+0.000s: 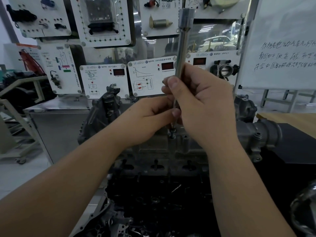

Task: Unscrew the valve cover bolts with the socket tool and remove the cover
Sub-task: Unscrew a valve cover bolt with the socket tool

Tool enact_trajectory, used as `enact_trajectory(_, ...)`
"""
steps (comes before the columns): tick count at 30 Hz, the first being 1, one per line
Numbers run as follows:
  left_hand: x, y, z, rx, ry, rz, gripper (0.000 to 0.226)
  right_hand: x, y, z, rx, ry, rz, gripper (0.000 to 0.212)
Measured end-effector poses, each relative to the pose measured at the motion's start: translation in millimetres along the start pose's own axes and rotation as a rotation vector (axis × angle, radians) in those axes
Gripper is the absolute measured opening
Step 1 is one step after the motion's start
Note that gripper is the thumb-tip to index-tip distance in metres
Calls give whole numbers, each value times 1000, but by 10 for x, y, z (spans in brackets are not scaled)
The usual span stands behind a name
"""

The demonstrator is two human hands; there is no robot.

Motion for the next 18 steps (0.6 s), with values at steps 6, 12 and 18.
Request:
enact_trajectory(6,31,-19,-7,27,10,50,30,-9,-29,-6,-54,33,25,35)
enact_trajectory(12,15,-2,6,-28,25,30,44,-16,-24,-12,-59,35,58,13)
enact_trajectory(18,14,-11,-7,-3,4,24,38,-13,-10,-18,-60,29,27,32)
Point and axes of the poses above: each hand's wrist, its own x-axis towards the middle knuckle, its own y-axis out of the back of the hand, z = x × y, the point moved 1 cm from there along x, towards the middle knuckle, and after that the axes turned 2 degrees about y, right-handed, at the moved point
